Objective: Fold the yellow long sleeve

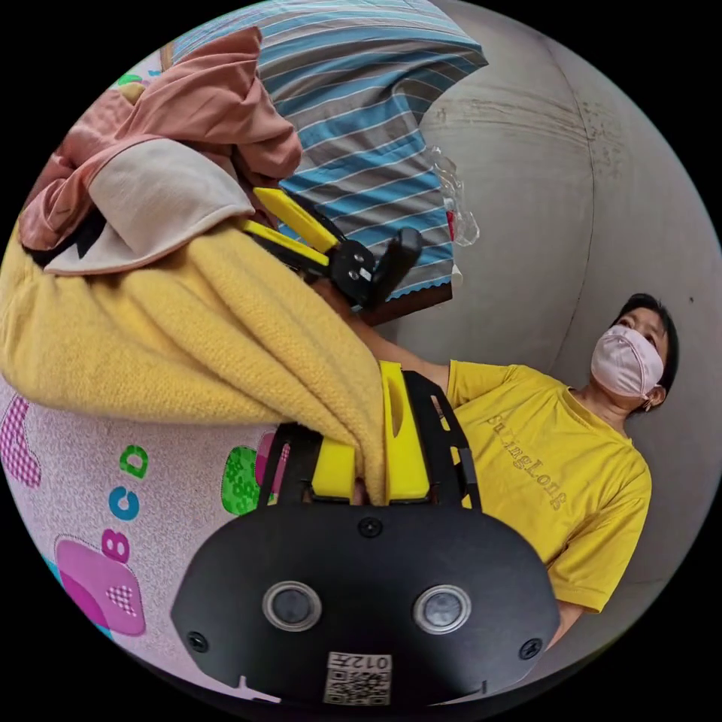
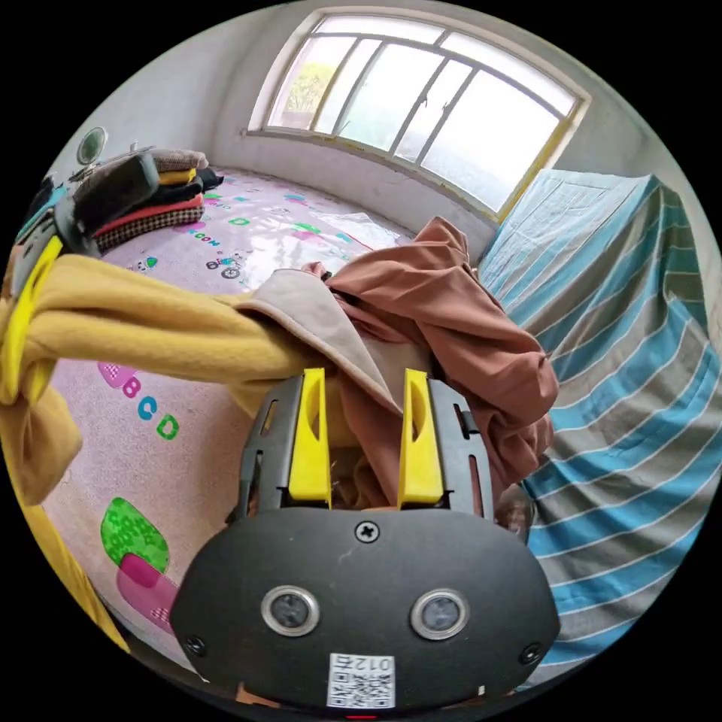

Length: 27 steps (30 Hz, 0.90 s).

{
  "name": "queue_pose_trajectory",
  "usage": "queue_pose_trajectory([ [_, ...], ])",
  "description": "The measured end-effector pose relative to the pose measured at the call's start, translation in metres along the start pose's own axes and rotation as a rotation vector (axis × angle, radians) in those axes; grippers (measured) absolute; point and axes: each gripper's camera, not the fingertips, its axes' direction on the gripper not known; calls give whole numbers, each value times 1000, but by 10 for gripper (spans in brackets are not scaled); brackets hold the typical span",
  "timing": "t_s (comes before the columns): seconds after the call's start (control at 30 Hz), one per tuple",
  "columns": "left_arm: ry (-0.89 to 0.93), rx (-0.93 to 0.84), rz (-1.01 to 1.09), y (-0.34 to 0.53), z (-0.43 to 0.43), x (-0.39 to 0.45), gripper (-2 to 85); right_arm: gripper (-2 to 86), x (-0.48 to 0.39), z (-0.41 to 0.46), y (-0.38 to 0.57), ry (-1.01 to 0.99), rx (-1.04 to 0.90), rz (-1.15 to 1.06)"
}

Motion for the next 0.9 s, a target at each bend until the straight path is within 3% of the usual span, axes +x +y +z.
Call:
queue_pose_trajectory([
  [0.27,-33,87,-22,90,-51,35,84,62,-6,14,-48,-334,-77,49],
  [0.43,-65,162,2,156,-90,72,84,48,75,-13,-44,-784,199,574],
  [0.6,-136,211,15,223,-125,113,85,43,156,-33,-46,-1031,494,947],
  [0.9,-218,498,-55,371,-181,162,89,41,311,-155,-86,-773,684,1035],
])
